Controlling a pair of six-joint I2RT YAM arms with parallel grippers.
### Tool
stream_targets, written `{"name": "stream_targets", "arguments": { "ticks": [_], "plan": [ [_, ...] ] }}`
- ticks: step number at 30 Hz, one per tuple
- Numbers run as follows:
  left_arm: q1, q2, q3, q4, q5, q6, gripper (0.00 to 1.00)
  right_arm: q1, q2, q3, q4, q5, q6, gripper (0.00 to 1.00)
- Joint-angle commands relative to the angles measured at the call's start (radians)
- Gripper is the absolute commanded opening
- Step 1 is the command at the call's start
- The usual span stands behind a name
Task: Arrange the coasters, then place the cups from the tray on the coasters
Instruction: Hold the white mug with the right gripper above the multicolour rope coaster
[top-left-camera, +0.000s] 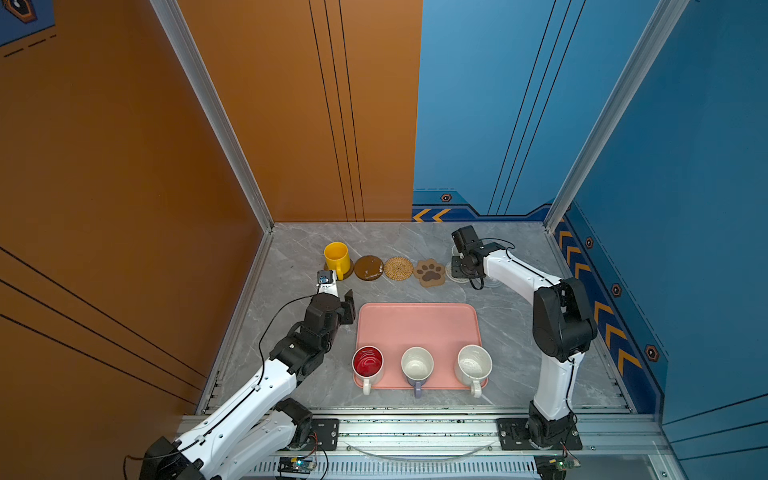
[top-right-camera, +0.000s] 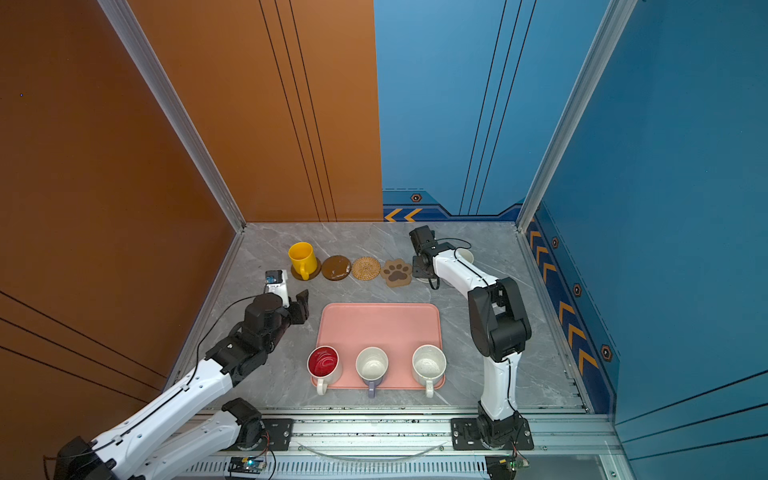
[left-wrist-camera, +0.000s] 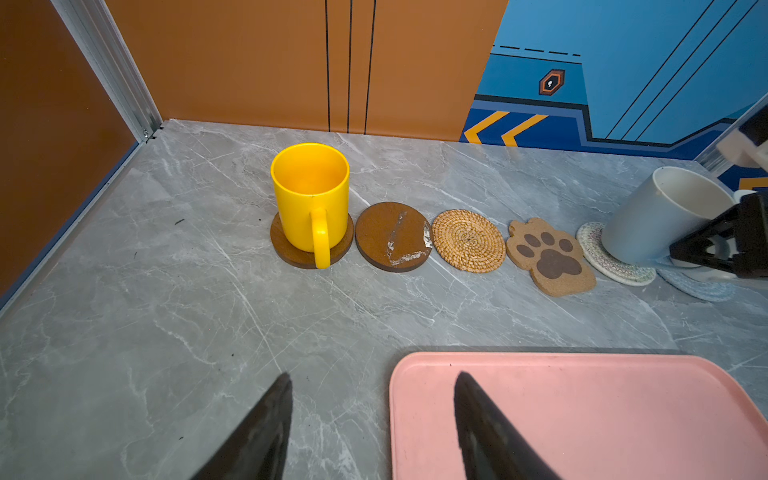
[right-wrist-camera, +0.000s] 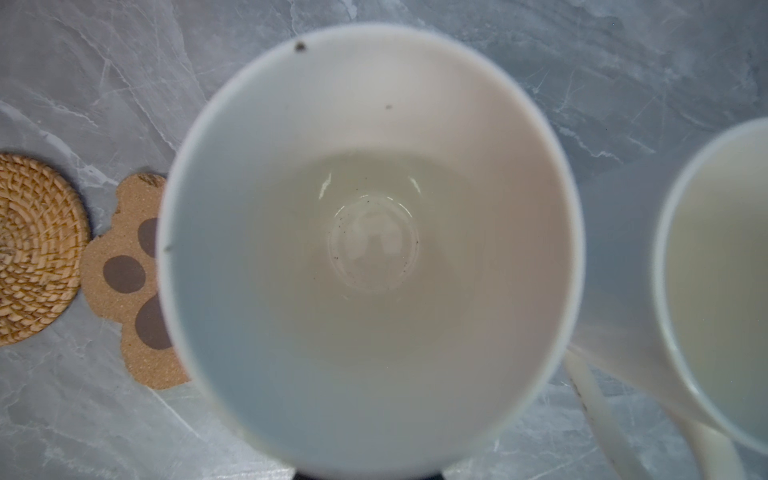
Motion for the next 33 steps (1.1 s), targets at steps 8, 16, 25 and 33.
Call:
{"name": "stream_targets", "arguments": {
  "ticks": [8, 16, 25, 33],
  "plan": [
    [0.013, 0.005, -0.006, 0.003, -0.003, -0.007, 0.63, -0.007, 0.004, 0.030, 0.050, 0.005, 0.015, 0.00],
    [0.013, 0.001, -0.006, 0.002, 0.000, -0.006, 0.62, -0.007, 0.000, 0.011, 0.050, -0.008, 0.031, 0.00],
    [0.012, 0.000, -0.004, 0.001, 0.003, -0.005, 0.63, -0.009, -0.010, -0.015, 0.050, -0.001, 0.032, 0.00],
    [0.013, -0.001, -0.003, 0.000, 0.005, -0.005, 0.63, -0.010, -0.008, -0.020, 0.050, 0.001, 0.035, 0.00]
  ]
}}
